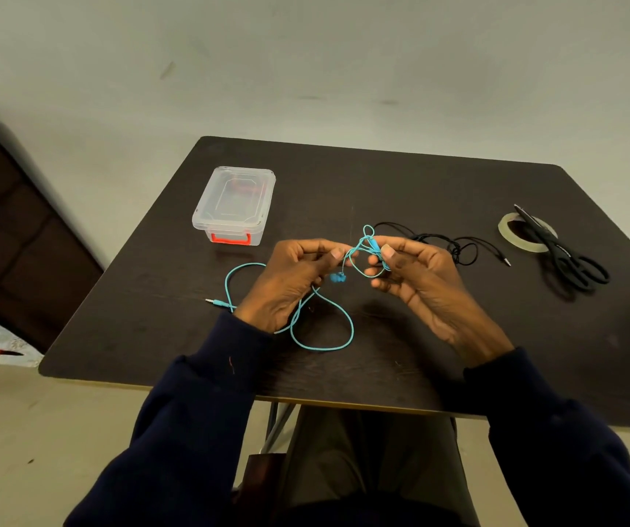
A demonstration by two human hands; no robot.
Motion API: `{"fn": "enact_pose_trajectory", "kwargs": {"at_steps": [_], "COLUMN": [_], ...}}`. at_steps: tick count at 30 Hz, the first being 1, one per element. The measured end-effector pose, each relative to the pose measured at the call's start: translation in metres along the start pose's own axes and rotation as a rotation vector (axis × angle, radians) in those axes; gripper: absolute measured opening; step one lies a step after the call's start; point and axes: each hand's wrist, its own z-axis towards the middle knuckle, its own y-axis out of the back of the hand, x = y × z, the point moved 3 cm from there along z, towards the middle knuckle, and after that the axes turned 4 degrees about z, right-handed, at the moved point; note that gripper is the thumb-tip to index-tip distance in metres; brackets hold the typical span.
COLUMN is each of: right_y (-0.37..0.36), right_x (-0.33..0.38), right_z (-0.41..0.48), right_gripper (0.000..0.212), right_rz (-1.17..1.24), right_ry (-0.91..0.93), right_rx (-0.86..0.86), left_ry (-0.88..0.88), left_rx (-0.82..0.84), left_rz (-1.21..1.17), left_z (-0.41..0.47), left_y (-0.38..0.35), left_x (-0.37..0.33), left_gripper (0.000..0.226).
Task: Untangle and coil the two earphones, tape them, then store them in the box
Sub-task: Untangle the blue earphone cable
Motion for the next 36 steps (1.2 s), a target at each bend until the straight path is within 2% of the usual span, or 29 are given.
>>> {"fn": "enact_pose_trajectory", "kwargs": {"at_steps": [3,6,8,14,17,20,23,27,32,34,36], "right_y": [0.001,0.002,0.004,0.011,0.012,0.010,0.005,0.004,0.007,0.007,0.007], "right_x": [0.001,0.006,0.010,0.019,0.022,0.025,0.027,0.028,0.028,0.026,0.025], "right_z": [0.002,0.002,0.002,0.002,0.001,-0.001,-0.002,-0.003,-0.004,-0.007,-0.010], "right_gripper": [0.030,0.029,0.029,0.026,0.021,0.018,0.018,0.021,0.030,0.024,0.023], "right_rz": [0.015,0.046,0.051,0.143,0.186,0.216,0.243,0.250,0.130,0.073,0.050], "right_ry": [0.011,0.012,0.012,-0.013,-0.033,-0.045,-0.069,-0.074,-0.044,-0.033,-0.022], "right_rx": [-0.020,-0.037,-0.044,-0.104,-0.124,-0.139,-0.140,-0.144,-0.131,-0.146,-0.160], "left_ry": [-0.088,-0.202,-0.302,-0.512,-0.552,-0.592,-0.586,-0.553,-0.477,-0.395,-0.225], "left_rx": [0.042,0.084,0.080,0.014,-0.013,-0.076,-0.150,-0.131,-0.140,-0.162,-0.173], "left_rz": [0.055,0.165,0.287,0.498,0.560,0.570,0.572,0.468,0.122,0.009,-0.046], "left_z": [-0.002,-0.004,-0.004,-0.004,-0.004,-0.005,-0.005,-0.006,-0.007,-0.009,-0.011], "left_y": [-0.004,-0.009,-0.013,-0.016,-0.021,-0.023,-0.027,-0.033,-0.035,-0.037,-0.037], "left_x": [-0.005,-0.008,-0.010,-0.005,-0.005,-0.004,-0.004,-0.005,-0.007,-0.009,-0.007], "left_gripper": [0.019,0.045,0.054,0.055,0.061,0.054,0.053,0.046,0.027,0.021,0.028]}}
